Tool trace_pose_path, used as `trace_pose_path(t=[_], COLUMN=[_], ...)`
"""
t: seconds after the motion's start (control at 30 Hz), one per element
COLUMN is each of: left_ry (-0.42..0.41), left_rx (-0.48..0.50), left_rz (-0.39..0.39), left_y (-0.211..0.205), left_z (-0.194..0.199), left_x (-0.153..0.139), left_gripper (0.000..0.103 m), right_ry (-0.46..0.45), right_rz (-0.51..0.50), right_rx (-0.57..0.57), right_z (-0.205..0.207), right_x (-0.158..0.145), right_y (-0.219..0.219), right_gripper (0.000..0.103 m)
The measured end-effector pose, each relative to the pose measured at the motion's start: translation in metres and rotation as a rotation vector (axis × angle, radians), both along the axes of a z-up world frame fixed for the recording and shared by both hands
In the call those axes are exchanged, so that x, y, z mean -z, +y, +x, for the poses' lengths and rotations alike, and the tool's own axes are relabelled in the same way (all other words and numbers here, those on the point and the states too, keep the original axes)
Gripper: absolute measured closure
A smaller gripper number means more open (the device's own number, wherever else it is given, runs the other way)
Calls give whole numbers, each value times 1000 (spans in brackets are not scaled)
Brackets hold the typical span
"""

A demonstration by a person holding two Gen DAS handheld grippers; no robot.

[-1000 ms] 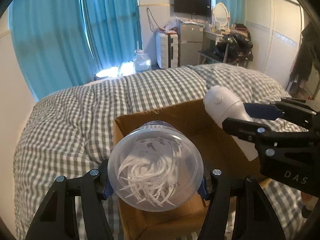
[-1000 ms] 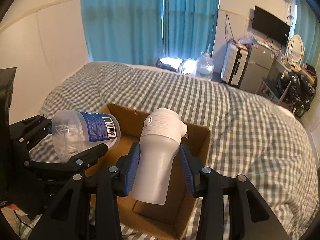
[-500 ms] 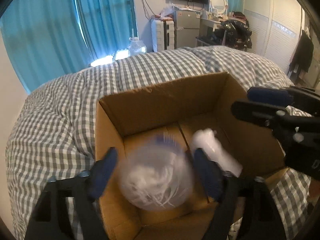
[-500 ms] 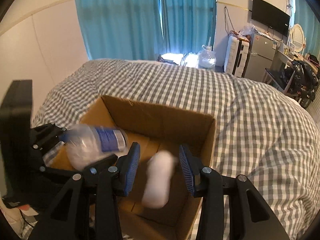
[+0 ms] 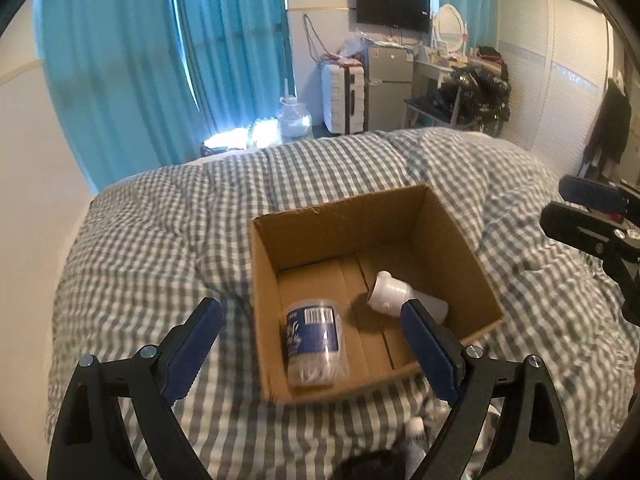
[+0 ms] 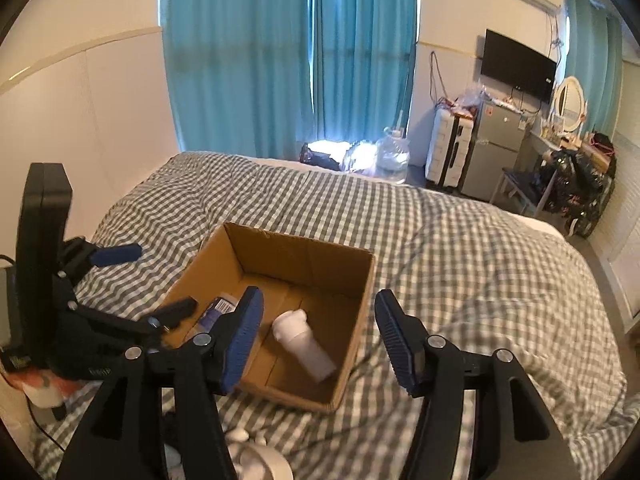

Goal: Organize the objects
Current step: 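Carry both bottles over the cardboard box and open both tools to drop them, then move both tools back to the remaining items beside the box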

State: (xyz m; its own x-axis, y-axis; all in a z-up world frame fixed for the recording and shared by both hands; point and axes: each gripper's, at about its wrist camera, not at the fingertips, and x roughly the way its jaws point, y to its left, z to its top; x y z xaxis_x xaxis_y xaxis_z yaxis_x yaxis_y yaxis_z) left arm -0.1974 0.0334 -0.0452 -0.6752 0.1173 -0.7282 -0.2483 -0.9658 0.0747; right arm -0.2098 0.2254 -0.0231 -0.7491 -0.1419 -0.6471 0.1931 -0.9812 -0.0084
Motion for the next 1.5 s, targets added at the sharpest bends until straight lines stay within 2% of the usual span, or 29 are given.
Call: trace_pose_path(t=[0.23,0.43,0.73,0.9,1.17,1.2,1.27,1.33,1.5], left_ry=[50,42,-59,-122,-203,-208,-212,-218,-245], left_rx=[-50,-107,-107,-85,-72,-73,-68,-59,-28], left_rz=[-14,-18,-6,0,-25,-30,-44,-57,-80], left_y=[-14,-27,-30,-28,-24,-24,-22,-19,-11], left_z=[50,88,121,131,139,138,138,138,135], left_x=[-20,1,62,86,119,121,123,126,134], left_gripper=[9,9,9,9,10,10,10,10,11], right_ry=[15,-2,-118,-209,-300,-305,-315,-328,-374], right_rz=[-7,12,32,32,28,28,26,27,53], right_rx=[-15,-30,-38,-37,-14,-11,-11,-15,-7], right_z=[48,85,108,106,97,96,96,94,89], right_x=[-21,-12,50,92,131,133,137,141,155], right_y=[1,-4,-13,-18,-16,-16,-16,-16,-20], right_gripper=[45,44,44,44,44,45,56,60,77])
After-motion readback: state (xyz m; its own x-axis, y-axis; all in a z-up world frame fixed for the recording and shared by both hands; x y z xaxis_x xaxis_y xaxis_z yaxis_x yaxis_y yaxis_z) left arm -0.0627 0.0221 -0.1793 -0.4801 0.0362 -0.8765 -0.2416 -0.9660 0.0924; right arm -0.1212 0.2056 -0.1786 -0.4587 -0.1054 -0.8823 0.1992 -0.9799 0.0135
